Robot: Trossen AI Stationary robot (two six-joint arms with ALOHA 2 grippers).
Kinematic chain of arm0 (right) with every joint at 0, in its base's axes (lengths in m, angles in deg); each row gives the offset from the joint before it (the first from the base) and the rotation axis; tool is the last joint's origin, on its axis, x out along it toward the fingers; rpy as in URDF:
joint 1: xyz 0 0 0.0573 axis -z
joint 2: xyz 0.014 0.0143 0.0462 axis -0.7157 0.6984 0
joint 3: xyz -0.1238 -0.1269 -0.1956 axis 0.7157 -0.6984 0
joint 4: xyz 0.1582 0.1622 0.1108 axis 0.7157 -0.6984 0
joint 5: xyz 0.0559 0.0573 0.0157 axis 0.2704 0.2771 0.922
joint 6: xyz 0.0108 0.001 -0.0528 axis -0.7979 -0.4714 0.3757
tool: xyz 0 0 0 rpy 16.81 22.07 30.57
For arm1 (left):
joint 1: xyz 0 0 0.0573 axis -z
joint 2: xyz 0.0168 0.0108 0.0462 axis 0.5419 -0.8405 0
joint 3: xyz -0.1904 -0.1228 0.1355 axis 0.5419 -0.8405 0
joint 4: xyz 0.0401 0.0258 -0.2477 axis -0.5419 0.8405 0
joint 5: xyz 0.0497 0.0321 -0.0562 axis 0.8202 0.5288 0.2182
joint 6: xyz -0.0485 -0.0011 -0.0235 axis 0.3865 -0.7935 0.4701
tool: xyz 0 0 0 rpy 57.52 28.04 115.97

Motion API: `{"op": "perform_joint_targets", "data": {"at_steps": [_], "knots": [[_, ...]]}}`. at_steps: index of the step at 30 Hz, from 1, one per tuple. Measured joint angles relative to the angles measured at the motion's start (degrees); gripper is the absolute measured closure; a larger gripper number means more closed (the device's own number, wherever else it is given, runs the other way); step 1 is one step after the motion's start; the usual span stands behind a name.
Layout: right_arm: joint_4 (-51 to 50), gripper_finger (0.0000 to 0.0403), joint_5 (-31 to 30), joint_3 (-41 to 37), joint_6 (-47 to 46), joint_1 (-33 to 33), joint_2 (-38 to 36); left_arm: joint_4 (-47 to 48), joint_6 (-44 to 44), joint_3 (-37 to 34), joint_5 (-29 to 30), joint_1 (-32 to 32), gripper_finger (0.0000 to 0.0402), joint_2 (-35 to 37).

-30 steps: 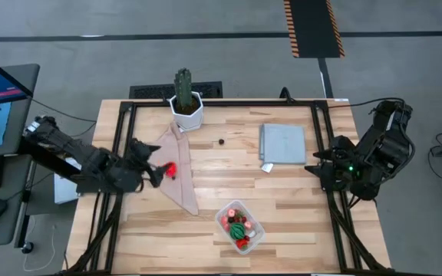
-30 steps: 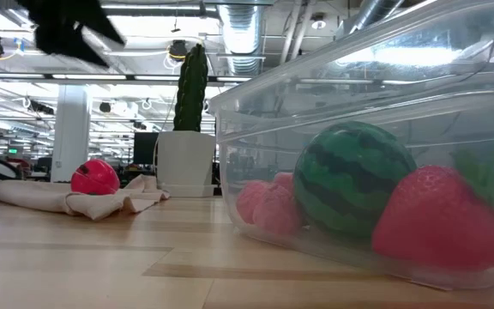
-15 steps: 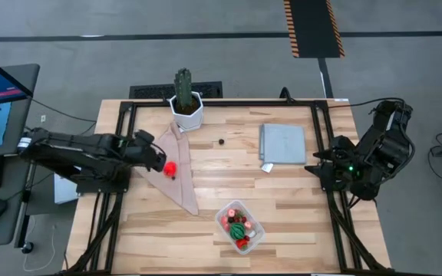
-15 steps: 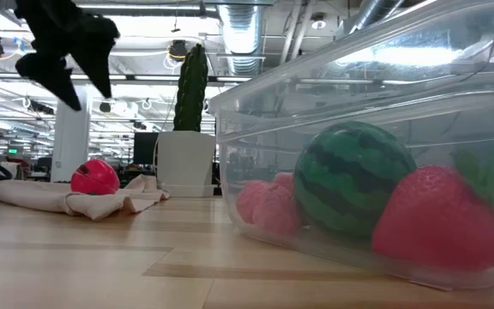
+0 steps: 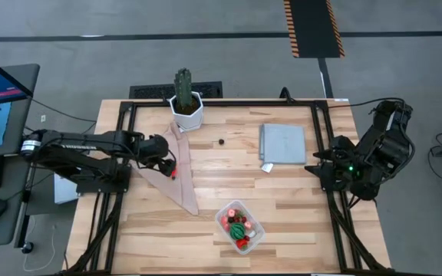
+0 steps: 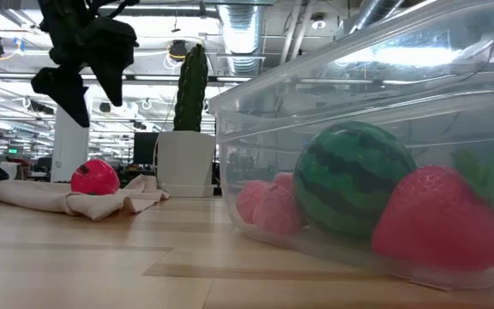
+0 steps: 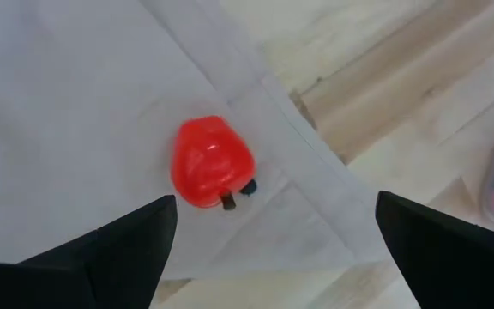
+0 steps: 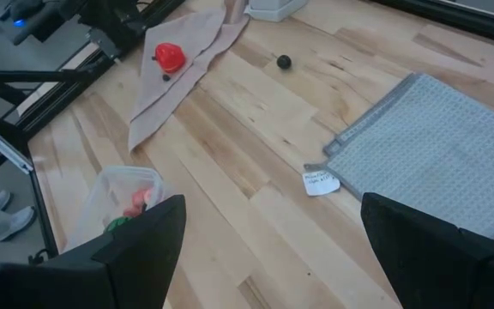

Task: Pick and placing Produce into tupperware
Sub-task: Put the apple into the transparent bin

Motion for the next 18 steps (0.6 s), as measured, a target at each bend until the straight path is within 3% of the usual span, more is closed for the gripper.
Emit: {"op": "perform_joint_targets", "data": {"at_steps": [18], "knots": [[0.0, 0.003, 0.0, 0.0, 0.0, 0.0, 0.0, 0.5, -3.0, 0.0, 0.1, -4.2, 0.0015, -10.9]]}}
